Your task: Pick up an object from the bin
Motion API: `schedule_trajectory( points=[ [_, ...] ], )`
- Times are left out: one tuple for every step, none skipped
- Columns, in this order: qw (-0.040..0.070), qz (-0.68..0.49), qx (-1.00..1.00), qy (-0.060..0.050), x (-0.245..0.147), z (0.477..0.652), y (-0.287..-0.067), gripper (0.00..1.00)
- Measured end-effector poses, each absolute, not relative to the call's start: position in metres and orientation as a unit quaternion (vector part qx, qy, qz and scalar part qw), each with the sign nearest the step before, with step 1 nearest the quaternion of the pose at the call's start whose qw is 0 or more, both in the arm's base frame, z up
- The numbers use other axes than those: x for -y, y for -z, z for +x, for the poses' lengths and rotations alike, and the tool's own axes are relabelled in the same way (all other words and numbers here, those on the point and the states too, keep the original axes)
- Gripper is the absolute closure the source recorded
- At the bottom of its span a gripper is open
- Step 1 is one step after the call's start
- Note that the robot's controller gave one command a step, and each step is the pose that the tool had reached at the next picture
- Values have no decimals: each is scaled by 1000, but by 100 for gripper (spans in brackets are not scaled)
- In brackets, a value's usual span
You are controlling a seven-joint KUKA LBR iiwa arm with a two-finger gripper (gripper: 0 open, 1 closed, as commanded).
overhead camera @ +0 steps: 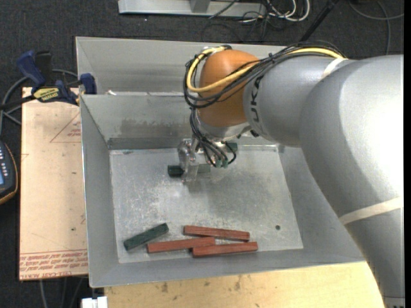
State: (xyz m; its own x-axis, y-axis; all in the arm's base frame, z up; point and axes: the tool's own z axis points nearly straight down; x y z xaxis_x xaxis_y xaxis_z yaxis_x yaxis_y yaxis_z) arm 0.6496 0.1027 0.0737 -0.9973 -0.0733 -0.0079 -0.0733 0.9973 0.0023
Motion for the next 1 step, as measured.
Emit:
schedule_trajectory(
  points=[
    [5,-37,-999,-1,-103,652,-127,100]
  ],
)
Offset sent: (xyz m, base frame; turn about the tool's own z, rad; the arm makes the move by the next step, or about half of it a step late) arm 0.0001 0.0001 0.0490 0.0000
